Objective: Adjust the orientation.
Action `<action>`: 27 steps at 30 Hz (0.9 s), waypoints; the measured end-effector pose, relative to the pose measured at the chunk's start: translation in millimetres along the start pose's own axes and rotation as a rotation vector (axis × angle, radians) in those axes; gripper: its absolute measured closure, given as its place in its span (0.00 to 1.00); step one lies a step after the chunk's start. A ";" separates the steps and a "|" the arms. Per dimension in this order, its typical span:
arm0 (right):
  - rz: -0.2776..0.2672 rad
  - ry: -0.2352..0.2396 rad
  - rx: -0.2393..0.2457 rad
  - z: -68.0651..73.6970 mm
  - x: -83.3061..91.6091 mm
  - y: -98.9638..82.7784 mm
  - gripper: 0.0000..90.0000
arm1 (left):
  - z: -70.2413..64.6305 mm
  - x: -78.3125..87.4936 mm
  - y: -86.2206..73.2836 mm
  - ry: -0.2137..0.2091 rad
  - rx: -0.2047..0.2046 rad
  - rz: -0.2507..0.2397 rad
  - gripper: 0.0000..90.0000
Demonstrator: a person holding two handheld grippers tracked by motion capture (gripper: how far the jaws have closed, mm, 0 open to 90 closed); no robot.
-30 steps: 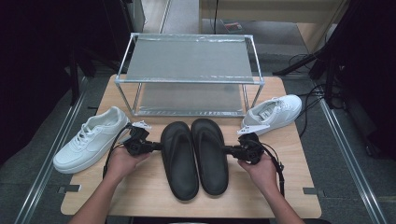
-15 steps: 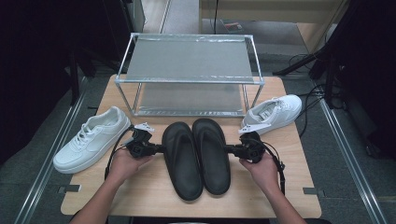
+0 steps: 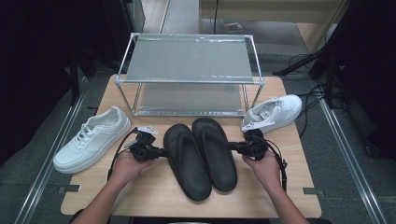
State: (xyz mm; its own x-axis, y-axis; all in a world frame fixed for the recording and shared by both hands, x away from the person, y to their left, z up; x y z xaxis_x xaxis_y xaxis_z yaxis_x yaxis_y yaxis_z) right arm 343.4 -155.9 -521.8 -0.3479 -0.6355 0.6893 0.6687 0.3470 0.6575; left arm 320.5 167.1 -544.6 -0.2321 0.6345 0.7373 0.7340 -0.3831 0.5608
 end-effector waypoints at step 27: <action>-0.129 0.014 0.042 22.4 22.0 -4.9 0.83 | -7.0 32.5 15.1 -0.061 -0.047 -0.112 0.71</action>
State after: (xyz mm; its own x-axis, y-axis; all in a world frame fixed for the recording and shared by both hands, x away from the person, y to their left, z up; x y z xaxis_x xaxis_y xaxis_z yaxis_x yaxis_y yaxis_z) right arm 317.7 -156.1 -503.1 -0.4198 -0.6859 0.5943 0.5908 0.2905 0.7527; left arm 319.6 177.3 -509.5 -0.2702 0.7140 0.6458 0.6750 -0.3378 0.6559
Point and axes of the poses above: each handheld gripper's, and its own axes: x roughly backward along the jaws, y roughly out of its top, z roughly to its left, the point moved 4 cm from there along -x, roughly forward along the jaws
